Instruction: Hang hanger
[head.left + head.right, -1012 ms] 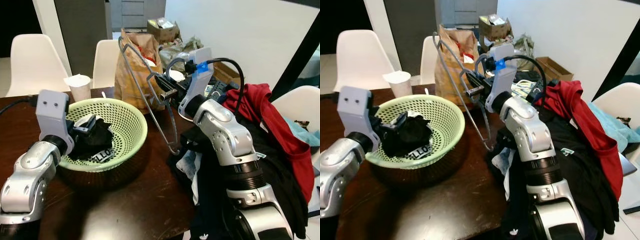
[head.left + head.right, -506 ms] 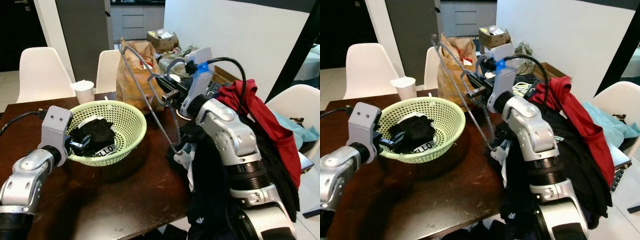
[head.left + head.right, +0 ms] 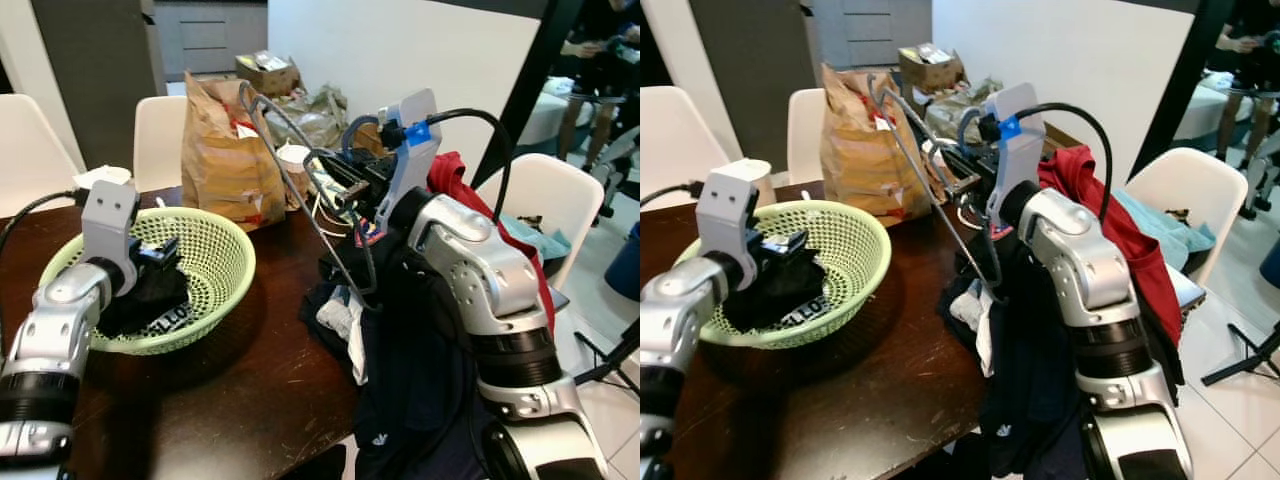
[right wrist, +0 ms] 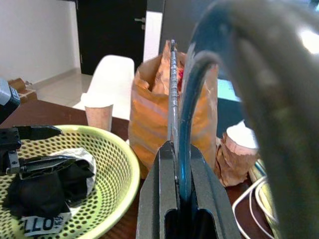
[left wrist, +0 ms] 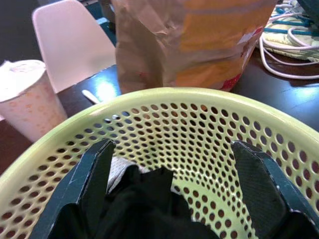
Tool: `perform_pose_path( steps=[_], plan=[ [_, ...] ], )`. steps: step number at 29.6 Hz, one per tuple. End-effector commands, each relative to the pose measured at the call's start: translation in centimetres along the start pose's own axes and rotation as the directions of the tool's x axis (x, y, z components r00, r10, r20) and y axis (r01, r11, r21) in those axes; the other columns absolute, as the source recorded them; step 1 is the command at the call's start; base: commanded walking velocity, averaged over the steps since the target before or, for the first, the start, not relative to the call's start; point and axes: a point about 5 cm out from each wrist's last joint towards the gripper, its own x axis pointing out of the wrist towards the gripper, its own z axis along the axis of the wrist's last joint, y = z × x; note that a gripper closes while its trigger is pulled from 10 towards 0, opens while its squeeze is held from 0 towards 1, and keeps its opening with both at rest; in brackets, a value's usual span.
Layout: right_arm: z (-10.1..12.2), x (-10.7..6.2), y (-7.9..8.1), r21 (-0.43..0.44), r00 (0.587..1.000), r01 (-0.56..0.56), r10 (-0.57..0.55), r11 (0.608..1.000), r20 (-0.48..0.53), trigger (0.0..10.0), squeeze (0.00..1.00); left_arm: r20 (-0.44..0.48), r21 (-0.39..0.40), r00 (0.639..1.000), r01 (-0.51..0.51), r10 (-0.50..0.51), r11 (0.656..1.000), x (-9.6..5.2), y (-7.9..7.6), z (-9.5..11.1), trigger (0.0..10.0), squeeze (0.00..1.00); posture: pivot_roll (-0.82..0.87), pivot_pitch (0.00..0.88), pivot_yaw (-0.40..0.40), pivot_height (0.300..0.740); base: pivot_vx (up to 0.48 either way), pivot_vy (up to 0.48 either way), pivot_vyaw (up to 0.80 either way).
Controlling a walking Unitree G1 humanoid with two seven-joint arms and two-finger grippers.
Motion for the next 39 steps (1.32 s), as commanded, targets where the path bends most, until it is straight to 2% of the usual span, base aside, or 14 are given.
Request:
perform_pose_path(
  steps=[1, 10, 11, 15, 16, 28, 30, 31, 32, 33, 34, 35, 36, 39],
  plan=[
    [0.0, -0.2, 0.2, -0.011, 1.000, -0.007, 0.007, 1.000, -0.011, 10.0, 0.00, -0.017, 0.007, 1.000, -0.016, 0.016, 1.000, 0.1, 0.6, -0.1, 10.0, 0.00, -0.12, 0.004, -0.104, 0.740, 0.000, 0.000, 0.00],
    [0.0, -0.3, 0.4, -0.017, 0.999, -0.016, 0.015, 1.000, -0.039, 10.0, 0.00, -0.269, -0.051, 0.958, -0.120, 0.102, 0.991, -0.1, 1.6, -3.9, 10.0, 0.00, -0.12, 0.024, -0.107, 0.740, 0.000, 0.000, 0.00],
    [0.0, -0.4, 0.3, -0.018, 0.999, -0.014, 0.013, 1.000, -0.041, 10.0, 0.00, -0.299, -0.056, 0.949, -0.120, 0.098, 0.991, -0.2, 1.5, -4.5, 4.5, 0.00, -0.12, 0.024, -0.107, 0.740, 0.000, 0.000, 0.00],
    [0.0, -0.4, 0.3, -0.018, 0.999, -0.010, 0.009, 1.000, -0.044, 10.0, 0.00, -0.325, -0.060, 0.941, -0.120, 0.094, 0.991, -0.3, 1.6, -4.9, 4.5, 0.00, -0.12, 0.027, -0.104, 0.740, 0.000, 0.000, 0.00],
    [0.0, -0.5, 0.2, -0.017, 0.999, -0.006, 0.005, 1.000, -0.046, 10.0, 0.00, -0.347, -0.073, 0.934, -0.116, 0.084, 0.991, -0.3, 1.6, -5.4, 0.0, 0.00, -0.12, 0.028, -0.102, 0.740, 0.000, 0.000, 0.00],
    [0.1, -0.5, 0.0, -0.010, 0.999, 0.013, -0.013, 1.000, -0.041, 10.0, 0.00, -0.342, -0.072, 0.936, -0.110, 0.079, 0.991, -0.4, 2.4, -5.0, 0.0, 0.00, -0.12, 0.024, -0.089, 0.740, 0.000, 0.000, 0.00],
    [0.1, -0.4, 0.0, -0.008, 0.999, 0.017, -0.017, 1.000, -0.039, 10.0, 0.00, -0.314, -0.064, 0.945, -0.117, 0.091, 0.991, -0.3, 2.8, -4.2, 0.0, 0.00, -0.11, 0.023, -0.088, 0.740, 0.000, 0.000, 0.00],
    [0.1, -0.4, -0.1, -0.006, 0.999, 0.022, -0.022, 1.000, -0.034, 10.0, 0.00, -0.204, -0.055, 0.971, -0.138, 0.125, 0.989, -0.1, 3.8, -1.4, 0.0, 0.00, -0.10, 0.013, -0.080, 0.740, 0.000, 0.000, 0.00],
    [0.1, -0.4, -0.1, -0.006, 0.999, 0.022, -0.022, 1.000, -0.034, 10.0, 0.00, -0.204, -0.055, 0.971, -0.138, 0.125, 0.989, -0.1, 3.8, -1.4, 0.0, 0.00, -0.10, 0.013, -0.080, 0.740, 0.000, 0.000, 0.00],
    [0.2, -0.3, -0.1, -0.002, 0.999, 0.027, -0.027, 1.000, -0.028, 10.0, 0.00, -0.068, -0.046, 0.985, -0.162, 0.159, 0.986, -0.2, 4.7, 1.9, 0.0, 0.00, -0.09, 0.008, -0.077, 0.740, 0.000, 0.000, 0.00],
    [0.2, -0.3, -0.1, -0.002, 0.999, 0.027, -0.027, 1.000, -0.028, 10.0, 0.00, -0.068, -0.046, 0.985, -0.162, 0.159, 0.986, -0.2, 4.7, 1.9, 0.0, 0.00, -0.09, 0.008, -0.077, 0.740, 0.000, 0.000, 0.00],
    [0.2, -0.2, -0.1, 0.001, 0.999, 0.031, -0.031, 1.000, -0.024, 10.0, 0.00, 0.060, -0.037, 0.981, -0.185, 0.187, 0.982, -0.5, 5.5, 5.2, 0.0, 0.00, -0.09, 0.006, -0.077, 0.740, 0.000, 0.000, 0.00],
    [0.2, -0.2, -0.1, 0.001, 0.999, 0.031, -0.031, 1.000, -0.024, 10.0, 0.00, 0.060, -0.037, 0.981, -0.185, 0.187, 0.982, -0.5, 5.5, 5.2, 0.0, 0.00, -0.09, 0.006, -0.077, 0.740, 0.000, 0.000, 0.00],
    [0.0, 0.1, 0.0, 0.014, 0.999, 0.035, -0.035, 0.999, -0.012, 10.0, 0.00, 0.283, -0.016, 0.923, -0.269, 0.262, 0.963, -2.2, 6.9, 11.9, 0.0, 0.00, -0.05, 0.000, -0.070, 0.740, 0.000, 0.000, 0.00]
  ],
)
